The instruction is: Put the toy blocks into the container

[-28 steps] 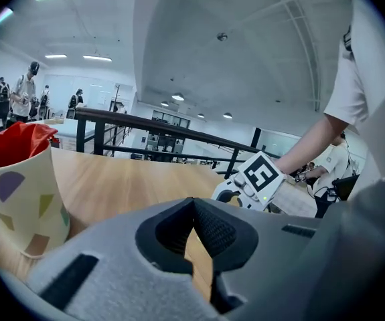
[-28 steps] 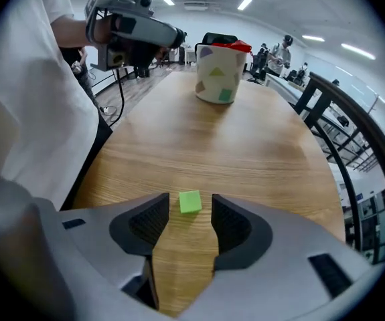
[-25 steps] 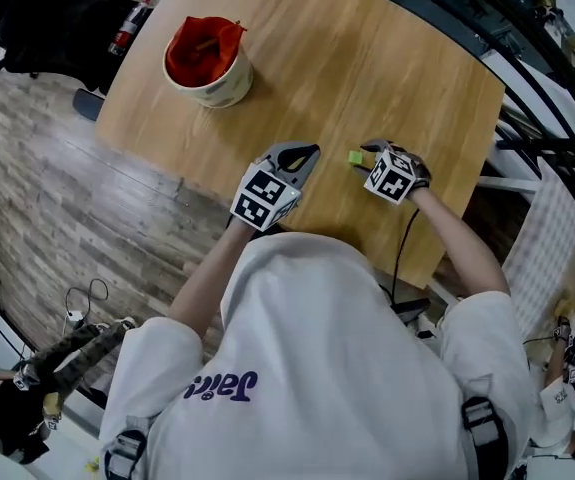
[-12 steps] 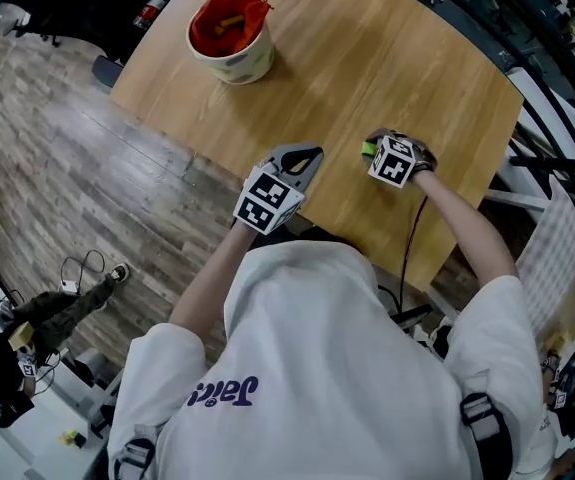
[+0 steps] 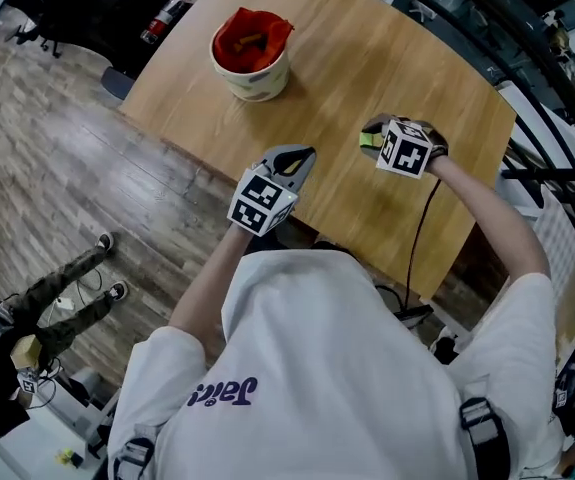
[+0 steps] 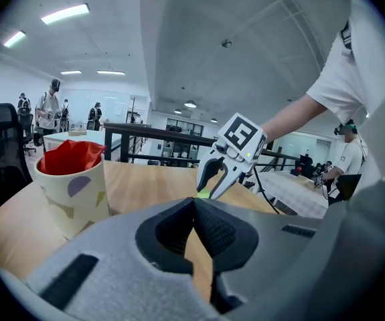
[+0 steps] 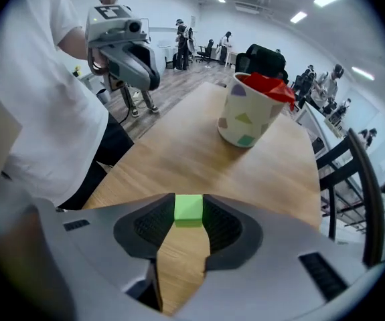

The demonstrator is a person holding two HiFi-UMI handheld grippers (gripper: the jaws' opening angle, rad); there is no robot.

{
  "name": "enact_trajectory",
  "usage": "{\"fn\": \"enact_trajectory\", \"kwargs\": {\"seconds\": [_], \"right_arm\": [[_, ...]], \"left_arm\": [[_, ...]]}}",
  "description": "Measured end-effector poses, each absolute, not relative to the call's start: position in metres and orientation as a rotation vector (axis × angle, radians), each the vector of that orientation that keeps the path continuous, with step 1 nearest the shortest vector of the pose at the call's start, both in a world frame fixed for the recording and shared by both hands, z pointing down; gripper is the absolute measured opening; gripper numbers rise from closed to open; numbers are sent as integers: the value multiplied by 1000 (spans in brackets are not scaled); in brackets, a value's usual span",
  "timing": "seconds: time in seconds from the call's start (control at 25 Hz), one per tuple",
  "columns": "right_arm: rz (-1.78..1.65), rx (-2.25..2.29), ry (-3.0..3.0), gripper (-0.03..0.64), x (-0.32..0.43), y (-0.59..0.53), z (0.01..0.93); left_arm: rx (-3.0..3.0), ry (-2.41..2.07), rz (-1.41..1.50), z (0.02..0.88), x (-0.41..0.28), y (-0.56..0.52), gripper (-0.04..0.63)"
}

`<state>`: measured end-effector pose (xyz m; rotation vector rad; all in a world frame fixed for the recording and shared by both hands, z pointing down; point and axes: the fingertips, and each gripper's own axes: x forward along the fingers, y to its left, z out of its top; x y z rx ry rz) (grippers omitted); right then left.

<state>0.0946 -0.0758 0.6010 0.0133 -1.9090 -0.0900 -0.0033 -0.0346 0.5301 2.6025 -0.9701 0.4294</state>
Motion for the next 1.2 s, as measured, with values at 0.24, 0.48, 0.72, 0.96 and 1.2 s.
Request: {"fn": "enact_trajectory", "kwargs": {"seconds": [0.24, 0.48, 0.72, 0.96, 1.2], "right_arm": [[-187, -21, -1936, 137, 15, -110, 553], [-263, -43, -2005, 137, -73, -154, 510], [-176, 103, -2142, 137, -161, -220, 493], [84, 390, -2239, 137, -196, -268, 515], [175, 585, -2240, 137, -203, -290, 540]], "left_arm": [[2615, -988, 399, 520, -63, -62, 8], [2582, -1067, 345, 509, -122, -90, 8], [2539, -1130, 299, 508, -185, -113, 8], [2497, -1149, 264, 513, -211, -123, 8], [2476, -1133, 232, 519, -225, -138, 8]]}}
